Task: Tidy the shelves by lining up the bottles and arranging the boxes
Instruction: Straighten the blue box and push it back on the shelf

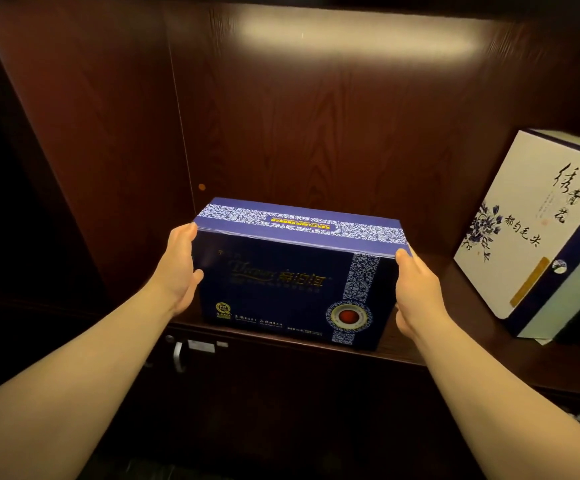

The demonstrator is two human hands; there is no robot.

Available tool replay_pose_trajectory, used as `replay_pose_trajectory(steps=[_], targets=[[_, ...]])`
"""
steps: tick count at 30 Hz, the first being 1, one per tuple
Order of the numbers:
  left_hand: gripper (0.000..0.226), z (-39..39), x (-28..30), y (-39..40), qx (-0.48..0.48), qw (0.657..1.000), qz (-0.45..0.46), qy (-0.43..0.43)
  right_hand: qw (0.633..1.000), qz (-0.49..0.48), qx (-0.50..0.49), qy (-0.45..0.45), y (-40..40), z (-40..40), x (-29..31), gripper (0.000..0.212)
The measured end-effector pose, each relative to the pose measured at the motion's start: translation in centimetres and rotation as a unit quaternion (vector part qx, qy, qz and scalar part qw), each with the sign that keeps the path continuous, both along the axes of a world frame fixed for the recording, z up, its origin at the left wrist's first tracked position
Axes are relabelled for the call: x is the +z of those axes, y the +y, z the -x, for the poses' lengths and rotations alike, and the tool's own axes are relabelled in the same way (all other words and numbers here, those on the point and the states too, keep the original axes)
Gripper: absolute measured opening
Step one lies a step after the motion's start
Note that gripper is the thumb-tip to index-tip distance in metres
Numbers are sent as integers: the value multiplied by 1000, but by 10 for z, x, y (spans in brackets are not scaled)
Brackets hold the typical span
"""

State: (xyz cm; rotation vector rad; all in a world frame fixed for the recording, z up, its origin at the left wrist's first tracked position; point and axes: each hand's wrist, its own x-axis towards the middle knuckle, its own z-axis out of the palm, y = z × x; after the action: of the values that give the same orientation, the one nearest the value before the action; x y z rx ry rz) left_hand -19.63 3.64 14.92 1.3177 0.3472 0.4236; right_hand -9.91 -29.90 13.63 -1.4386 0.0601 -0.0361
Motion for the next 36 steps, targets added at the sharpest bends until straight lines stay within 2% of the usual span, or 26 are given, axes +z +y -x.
replay_pose_trajectory(steps=[4, 8, 16, 24, 27, 30, 33, 36], targets=[[44, -6, 0, 2, 7, 1000, -9, 4, 1000, 3, 2, 1, 1, -6, 0, 43], [17, -9, 0, 3, 17, 999, -36, 15, 1000, -7, 1, -1, 2, -6, -4, 38], [25, -9, -3, 9, 41, 997, -68, 26, 1000, -16, 9, -19, 3, -3, -9, 40], [21, -6, -6, 12, 19, 997, -70, 26, 1000, 11, 20, -4, 1, 3, -1, 39], [32, -5, -16, 17, 11, 998, -51, 40, 999, -7, 31, 19, -3, 8, -5, 38], [59, -4, -41, 25, 7, 996, -20, 87, 996, -13, 51, 76, -9, 16, -29, 54], [62, -1, -65, 25, -3, 993, -2, 121, 987, -21, 76, 138, -12, 26, -61, 72], [63, 4, -79, 21, -12, 990, 6, 141, 980, -17, 79, 183, -7, 33, -78, 76]])
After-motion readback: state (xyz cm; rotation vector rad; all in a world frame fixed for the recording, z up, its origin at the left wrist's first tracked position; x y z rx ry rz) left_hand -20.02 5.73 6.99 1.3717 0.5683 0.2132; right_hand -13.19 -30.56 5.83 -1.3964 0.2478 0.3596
